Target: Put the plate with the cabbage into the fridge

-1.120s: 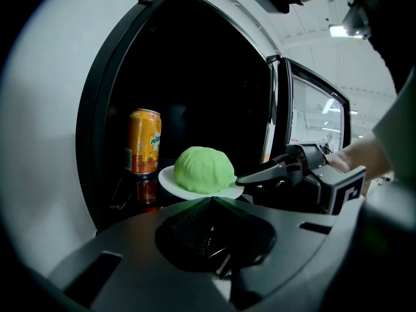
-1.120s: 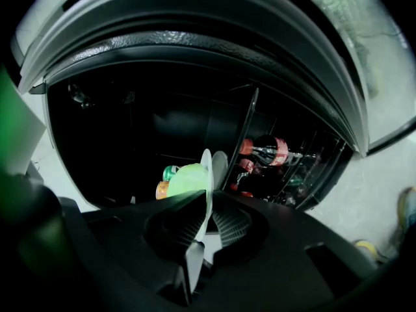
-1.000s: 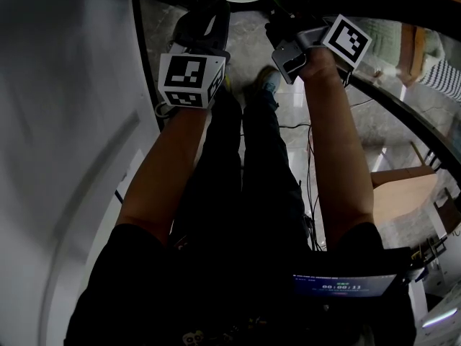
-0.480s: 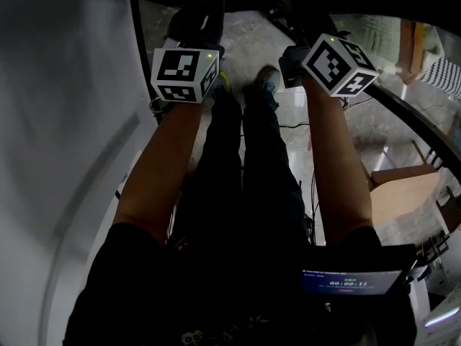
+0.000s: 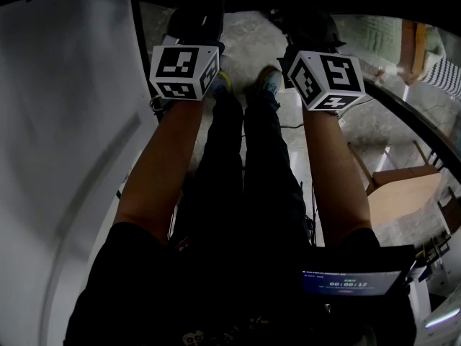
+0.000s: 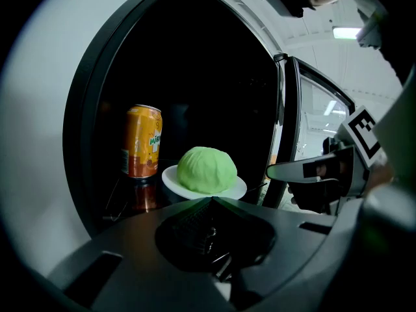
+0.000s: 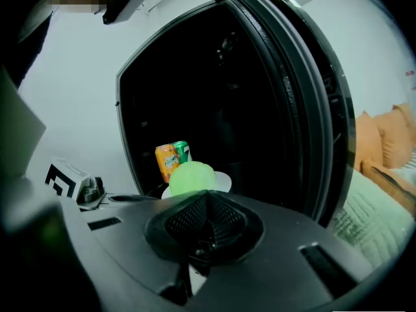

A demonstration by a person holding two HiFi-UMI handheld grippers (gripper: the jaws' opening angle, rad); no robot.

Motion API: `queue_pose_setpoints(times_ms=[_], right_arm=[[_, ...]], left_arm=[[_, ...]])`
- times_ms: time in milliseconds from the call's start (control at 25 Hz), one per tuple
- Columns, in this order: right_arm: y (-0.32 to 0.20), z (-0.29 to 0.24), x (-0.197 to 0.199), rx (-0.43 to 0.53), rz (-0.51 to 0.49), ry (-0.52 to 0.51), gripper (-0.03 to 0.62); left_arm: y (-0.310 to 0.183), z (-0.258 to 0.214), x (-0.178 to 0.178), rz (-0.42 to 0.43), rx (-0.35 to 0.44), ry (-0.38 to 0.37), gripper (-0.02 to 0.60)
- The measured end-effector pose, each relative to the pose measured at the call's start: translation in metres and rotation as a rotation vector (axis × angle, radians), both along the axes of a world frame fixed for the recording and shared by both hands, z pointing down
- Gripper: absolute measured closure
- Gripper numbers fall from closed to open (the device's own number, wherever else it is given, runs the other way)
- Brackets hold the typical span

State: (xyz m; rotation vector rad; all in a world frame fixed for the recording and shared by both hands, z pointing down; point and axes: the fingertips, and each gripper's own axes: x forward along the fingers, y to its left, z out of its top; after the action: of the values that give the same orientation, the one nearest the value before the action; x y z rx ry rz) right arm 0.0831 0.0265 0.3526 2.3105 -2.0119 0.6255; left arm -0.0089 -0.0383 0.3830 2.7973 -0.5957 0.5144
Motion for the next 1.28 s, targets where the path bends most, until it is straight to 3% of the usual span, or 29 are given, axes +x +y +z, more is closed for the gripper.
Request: queue_pose_setpoints(times_ms=[600, 1280], right_arm=[[-0.008, 0.005, -0.009, -0.016, -0.006, -0.026, 0.588], [-0.018, 0.001, 0.007, -0.014, 0.020, -0.038, 0.589]], left_arm=[[-0.019, -0.005, 0.009, -0.026, -0.021, 0.002, 0.578], [-0.038, -0.005, 0.028, -0.059, -0.059, 0.010, 0.578]])
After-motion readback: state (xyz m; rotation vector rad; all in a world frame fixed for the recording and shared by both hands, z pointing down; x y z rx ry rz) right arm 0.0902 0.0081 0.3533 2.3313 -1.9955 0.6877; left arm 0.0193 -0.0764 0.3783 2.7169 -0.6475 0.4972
